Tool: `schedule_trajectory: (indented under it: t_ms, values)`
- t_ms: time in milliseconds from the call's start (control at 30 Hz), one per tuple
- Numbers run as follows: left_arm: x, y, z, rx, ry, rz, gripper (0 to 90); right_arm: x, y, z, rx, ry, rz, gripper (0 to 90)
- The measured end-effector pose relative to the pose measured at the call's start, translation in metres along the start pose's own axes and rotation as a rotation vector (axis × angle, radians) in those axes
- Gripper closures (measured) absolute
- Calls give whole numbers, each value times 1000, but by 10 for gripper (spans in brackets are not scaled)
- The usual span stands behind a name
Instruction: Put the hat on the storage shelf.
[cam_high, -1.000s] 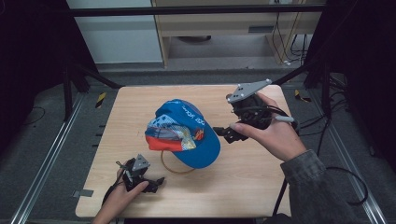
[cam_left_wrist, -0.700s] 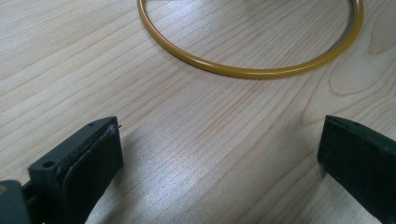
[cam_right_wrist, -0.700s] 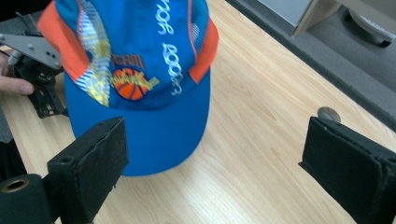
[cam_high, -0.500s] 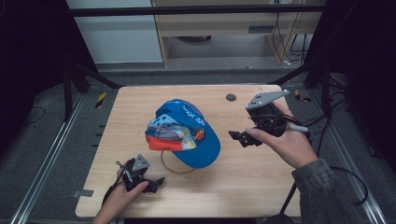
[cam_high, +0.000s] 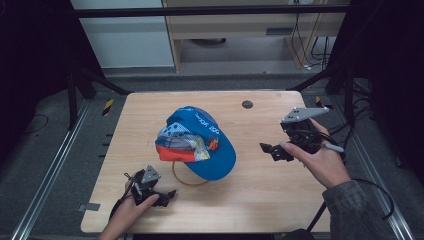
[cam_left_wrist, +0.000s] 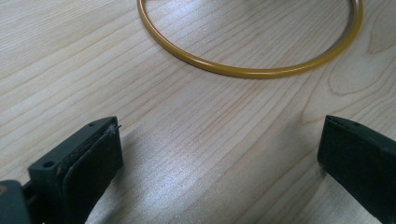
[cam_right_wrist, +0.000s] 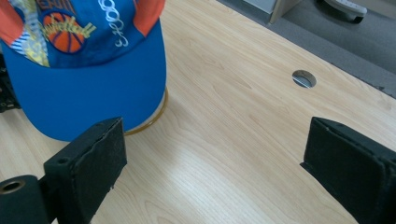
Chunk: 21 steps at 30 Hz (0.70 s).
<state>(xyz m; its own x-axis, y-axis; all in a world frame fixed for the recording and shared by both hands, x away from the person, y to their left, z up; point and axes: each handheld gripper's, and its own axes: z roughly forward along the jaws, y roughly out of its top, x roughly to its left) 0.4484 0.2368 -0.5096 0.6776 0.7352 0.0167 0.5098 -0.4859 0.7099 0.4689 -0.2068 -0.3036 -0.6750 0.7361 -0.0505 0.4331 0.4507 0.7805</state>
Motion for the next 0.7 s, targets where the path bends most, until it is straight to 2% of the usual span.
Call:
schedule_trajectory:
  t_ms: [167,467,700]
  values:
    - [0,0,0,0,0,0,0,-5,-12,4,-4,-10,20,57]
    - [0,0,0,0,1,-1,0,-14,-48,26,18,-27,81,63]
    - [0,0,0,0,2,-1,0,-15,-66,42,44,-47,107,92]
